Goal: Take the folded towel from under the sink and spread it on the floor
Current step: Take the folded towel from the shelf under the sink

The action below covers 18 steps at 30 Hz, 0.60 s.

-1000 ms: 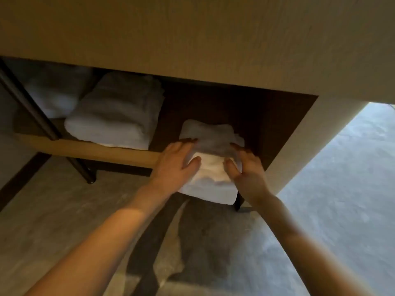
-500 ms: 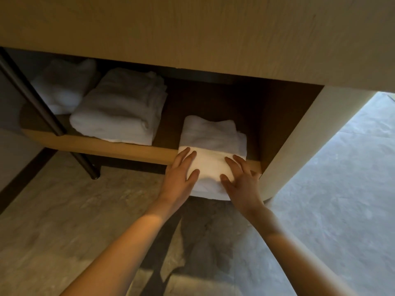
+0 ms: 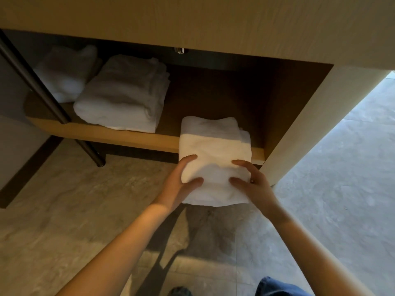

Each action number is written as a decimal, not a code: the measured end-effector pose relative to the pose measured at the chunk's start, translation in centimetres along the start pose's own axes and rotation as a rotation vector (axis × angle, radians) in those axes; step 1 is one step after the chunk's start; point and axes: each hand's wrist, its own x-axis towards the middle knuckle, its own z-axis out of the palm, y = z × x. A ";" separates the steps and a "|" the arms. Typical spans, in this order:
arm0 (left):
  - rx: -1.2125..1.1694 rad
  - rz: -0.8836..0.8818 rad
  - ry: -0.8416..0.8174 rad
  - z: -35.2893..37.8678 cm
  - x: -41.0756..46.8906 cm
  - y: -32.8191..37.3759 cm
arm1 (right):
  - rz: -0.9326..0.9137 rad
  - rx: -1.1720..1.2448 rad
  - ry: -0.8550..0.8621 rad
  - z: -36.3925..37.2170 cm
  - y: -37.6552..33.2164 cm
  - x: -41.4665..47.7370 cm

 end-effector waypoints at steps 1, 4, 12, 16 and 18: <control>-0.043 -0.013 -0.049 -0.3 0.1 0.1 | 0.022 0.049 -0.043 -0.4 -0.1 0.0; -0.152 -0.091 -0.147 -1.1 -0.1 0.8 | 0.071 0.125 -0.146 -1.1 -0.2 -0.3; -0.507 -0.332 -0.165 -2.5 -4.8 6.6 | 0.284 0.223 -0.045 -0.9 -5.1 -5.2; -0.504 -0.445 -0.146 -4.2 -9.2 11.7 | 0.363 0.196 -0.107 -1.8 -11.0 -9.1; -0.527 -0.468 -0.131 -5.2 -11.7 15.0 | 0.409 0.217 -0.129 -2.5 -14.7 -11.1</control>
